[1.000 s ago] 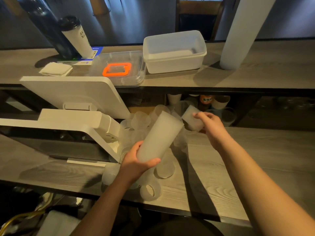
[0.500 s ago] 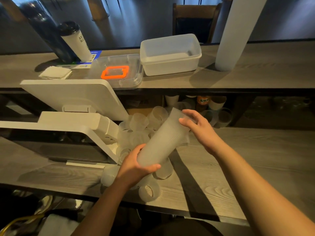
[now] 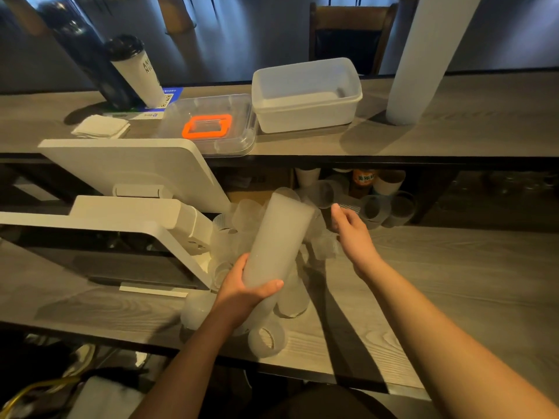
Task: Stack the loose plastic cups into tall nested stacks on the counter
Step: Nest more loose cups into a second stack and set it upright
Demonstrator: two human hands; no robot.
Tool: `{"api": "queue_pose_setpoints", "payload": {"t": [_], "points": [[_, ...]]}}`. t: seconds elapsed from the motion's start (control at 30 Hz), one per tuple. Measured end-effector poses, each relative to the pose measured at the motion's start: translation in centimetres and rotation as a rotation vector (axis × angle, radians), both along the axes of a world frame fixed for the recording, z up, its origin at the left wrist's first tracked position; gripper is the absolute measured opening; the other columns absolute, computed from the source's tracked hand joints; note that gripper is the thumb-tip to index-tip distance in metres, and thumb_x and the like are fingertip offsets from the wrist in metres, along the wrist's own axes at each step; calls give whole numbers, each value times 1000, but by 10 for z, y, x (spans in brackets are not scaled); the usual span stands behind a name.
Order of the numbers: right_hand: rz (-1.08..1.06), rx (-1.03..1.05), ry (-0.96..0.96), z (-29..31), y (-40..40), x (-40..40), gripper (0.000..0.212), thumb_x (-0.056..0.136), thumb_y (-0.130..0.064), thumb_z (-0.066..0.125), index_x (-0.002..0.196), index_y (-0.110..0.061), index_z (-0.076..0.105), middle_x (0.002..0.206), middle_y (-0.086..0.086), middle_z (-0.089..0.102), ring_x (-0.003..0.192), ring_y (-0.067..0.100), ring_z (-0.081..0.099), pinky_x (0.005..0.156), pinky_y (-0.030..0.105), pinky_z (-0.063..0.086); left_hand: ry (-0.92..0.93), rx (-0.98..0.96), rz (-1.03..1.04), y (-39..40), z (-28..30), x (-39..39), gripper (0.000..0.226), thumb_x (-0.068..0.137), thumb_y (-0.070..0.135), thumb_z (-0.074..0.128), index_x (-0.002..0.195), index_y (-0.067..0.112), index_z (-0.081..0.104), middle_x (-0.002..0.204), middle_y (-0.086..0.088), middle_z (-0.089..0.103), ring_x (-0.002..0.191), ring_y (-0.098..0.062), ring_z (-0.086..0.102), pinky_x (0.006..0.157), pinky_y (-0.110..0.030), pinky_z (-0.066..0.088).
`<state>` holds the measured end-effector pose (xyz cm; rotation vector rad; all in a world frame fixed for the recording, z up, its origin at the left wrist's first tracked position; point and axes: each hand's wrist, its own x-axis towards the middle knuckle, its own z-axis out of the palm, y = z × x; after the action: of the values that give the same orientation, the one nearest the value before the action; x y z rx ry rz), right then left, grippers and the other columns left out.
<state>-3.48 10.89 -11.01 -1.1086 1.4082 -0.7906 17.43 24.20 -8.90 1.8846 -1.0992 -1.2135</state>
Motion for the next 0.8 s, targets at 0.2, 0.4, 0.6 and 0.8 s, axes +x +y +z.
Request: {"api": "queue_pose_setpoints", "payload": {"t": [0.2, 0.4, 0.6, 0.8], "points": [[-33, 68, 210, -54, -14, -1, 67, 92, -48, 66, 143, -9, 45, 140, 10, 54, 125, 25, 53, 98, 35, 45, -37, 36, 36, 0, -5, 13, 96, 46, 68, 73, 131, 32, 44, 117, 6, 53, 103, -16, 57, 79, -35, 56], [58, 170, 402, -104, -34, 7, 101, 76, -66, 74, 151, -11, 34, 153, 16, 43, 137, 35, 46, 107, 52, 46, -76, -11, 11, -5, -5, 16, 94, 46, 72, 70, 126, 29, 46, 113, 9, 56, 100, -12, 59, 68, -20, 50], [124, 264, 561, -139, -56, 18, 96, 66, -72, 76, 133, -8, 51, 132, 15, 58, 122, 34, 56, 98, 51, 52, -55, 30, 39, -9, -7, 27, 102, 57, 62, 86, 140, 27, 38, 123, 7, 52, 101, -2, 53, 71, -16, 45], [87, 278, 557, -131, -55, 23, 84, 76, -40, 85, 141, -8, 43, 130, 16, 59, 120, 34, 59, 96, 48, 55, -44, 36, 73, -11, -10, 34, 78, 65, 52, 78, 130, 34, 39, 116, 15, 52, 101, -2, 54, 65, -13, 45]]}}
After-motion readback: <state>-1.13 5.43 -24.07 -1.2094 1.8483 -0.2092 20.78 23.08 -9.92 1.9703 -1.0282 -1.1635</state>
